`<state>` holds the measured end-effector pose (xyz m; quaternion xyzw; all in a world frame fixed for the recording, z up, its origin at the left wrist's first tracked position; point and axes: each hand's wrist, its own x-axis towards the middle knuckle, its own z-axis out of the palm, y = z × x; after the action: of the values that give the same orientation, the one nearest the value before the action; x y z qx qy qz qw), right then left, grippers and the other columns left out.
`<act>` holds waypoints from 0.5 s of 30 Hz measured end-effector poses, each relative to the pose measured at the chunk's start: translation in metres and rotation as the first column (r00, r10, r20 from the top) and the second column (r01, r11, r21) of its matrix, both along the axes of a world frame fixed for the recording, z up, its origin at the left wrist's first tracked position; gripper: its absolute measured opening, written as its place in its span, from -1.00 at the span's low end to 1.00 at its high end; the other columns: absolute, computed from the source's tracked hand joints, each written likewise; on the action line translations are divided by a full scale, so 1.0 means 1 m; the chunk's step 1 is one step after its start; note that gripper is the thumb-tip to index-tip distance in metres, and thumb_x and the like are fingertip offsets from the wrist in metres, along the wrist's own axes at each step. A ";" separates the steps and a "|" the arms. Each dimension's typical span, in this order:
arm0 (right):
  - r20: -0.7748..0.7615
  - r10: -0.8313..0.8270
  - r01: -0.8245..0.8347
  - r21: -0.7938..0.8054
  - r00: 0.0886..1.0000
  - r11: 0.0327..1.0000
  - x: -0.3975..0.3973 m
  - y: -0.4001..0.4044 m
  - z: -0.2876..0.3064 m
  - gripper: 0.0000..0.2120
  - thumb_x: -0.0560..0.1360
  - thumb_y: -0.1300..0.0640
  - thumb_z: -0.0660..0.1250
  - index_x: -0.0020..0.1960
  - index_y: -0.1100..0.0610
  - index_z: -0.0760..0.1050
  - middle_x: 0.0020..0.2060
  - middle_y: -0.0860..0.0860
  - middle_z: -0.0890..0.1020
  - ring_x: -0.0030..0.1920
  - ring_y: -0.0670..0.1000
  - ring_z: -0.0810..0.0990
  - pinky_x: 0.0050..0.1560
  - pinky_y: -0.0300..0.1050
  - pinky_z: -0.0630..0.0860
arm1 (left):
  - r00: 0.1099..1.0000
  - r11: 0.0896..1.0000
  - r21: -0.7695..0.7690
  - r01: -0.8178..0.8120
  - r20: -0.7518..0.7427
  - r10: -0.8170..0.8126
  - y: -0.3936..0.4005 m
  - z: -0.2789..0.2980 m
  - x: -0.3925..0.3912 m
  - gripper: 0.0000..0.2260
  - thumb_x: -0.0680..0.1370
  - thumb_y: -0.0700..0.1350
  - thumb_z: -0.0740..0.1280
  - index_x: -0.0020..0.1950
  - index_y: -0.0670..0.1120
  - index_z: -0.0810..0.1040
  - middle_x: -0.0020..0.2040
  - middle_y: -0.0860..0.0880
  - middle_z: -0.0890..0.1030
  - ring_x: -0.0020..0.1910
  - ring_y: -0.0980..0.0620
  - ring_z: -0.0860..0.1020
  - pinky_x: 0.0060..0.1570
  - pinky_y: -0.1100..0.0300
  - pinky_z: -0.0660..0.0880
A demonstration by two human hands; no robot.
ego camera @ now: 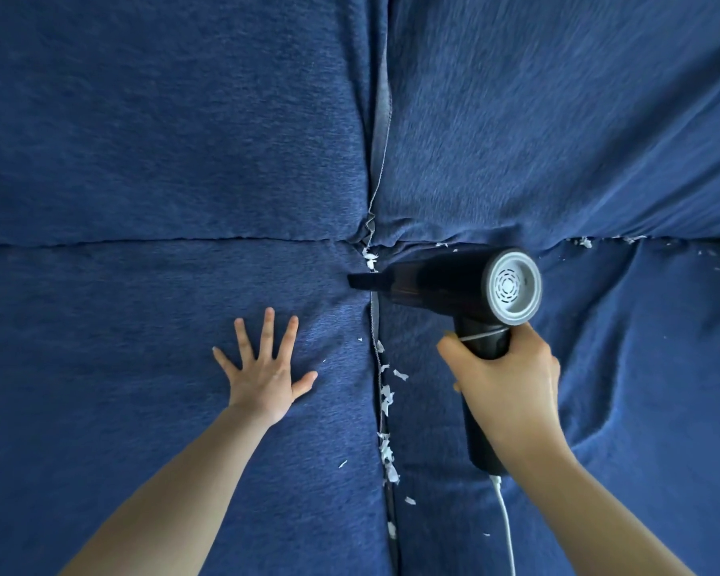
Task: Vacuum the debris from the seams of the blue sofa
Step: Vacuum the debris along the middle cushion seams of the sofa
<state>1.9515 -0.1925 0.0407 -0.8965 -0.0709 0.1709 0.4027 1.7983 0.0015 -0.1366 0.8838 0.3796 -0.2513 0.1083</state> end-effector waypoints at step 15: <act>-0.060 -0.073 0.072 -0.023 0.996 0.997 -0.045 -0.042 0.018 -0.82 0.31 0.02 0.44 -0.27 0.09 0.49 -0.42 0.06 0.62 -0.22 0.13 0.60 -0.27 -0.11 0.43 | 0.998 0.997 -0.023 0.067 -0.004 -0.067 -0.024 0.003 -0.014 -0.24 0.55 0.36 0.00 0.51 0.12 -0.43 0.50 -0.04 -0.48 0.46 -0.32 -0.42 0.38 -0.46 -0.12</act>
<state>1.9063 -0.2346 0.0582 -0.8970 -0.0244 0.1840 0.4011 1.7839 -0.0229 -0.1341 0.8942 0.3470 -0.2610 0.1089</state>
